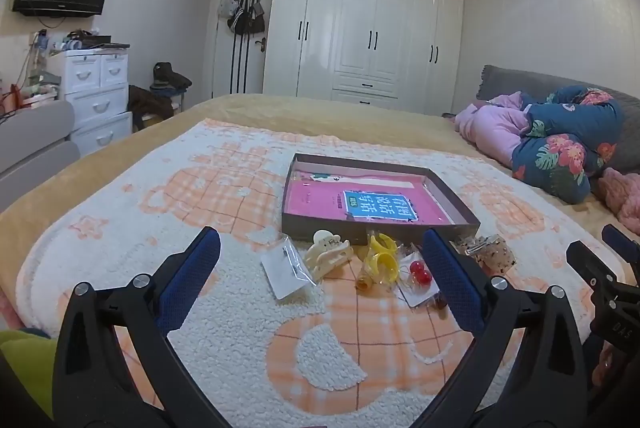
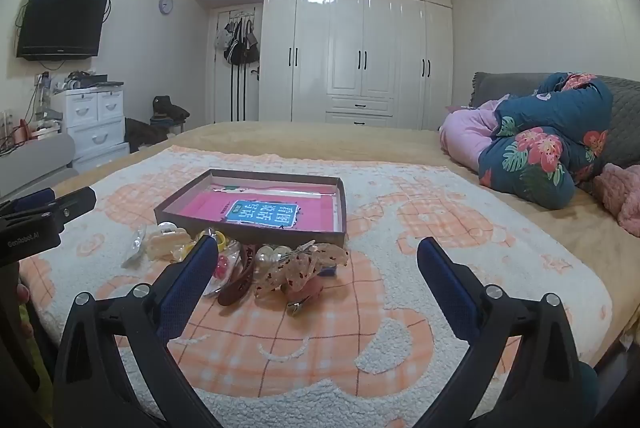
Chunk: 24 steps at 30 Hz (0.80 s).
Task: Organize jewelry
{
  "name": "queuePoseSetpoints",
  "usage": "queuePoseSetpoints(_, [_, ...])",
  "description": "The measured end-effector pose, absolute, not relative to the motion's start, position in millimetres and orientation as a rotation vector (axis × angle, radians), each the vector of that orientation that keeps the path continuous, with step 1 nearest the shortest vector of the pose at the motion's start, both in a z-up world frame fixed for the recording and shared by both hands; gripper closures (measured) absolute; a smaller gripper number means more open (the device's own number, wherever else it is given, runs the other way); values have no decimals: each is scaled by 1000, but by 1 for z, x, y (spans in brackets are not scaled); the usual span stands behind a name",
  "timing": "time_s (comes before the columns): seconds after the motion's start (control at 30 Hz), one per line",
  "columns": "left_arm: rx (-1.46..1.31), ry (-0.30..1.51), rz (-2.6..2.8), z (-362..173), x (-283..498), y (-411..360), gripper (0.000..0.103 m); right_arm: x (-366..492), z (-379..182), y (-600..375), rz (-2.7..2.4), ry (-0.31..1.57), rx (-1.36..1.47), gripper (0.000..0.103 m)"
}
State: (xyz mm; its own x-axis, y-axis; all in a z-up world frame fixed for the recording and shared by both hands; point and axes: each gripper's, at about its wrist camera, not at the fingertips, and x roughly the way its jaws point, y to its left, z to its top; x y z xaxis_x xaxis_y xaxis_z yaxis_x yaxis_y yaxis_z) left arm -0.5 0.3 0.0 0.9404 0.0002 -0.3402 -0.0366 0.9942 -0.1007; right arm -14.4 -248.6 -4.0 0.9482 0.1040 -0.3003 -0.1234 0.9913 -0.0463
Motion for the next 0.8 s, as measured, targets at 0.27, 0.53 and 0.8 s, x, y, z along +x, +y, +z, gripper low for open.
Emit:
queuePoseSetpoints(0.27, [-104,354,18,-1,1,2,11,-14,-5,-249,116,304,-60,6])
queuePoseSetpoints(0.53, [-96,356,23,-2,1,-1,11,-13,-6,-251,103,303,-54,6])
queuePoseSetpoints(0.8, [-97,361,22,-1,2,-3,11,-11,-6,-251,102,304,-49,6])
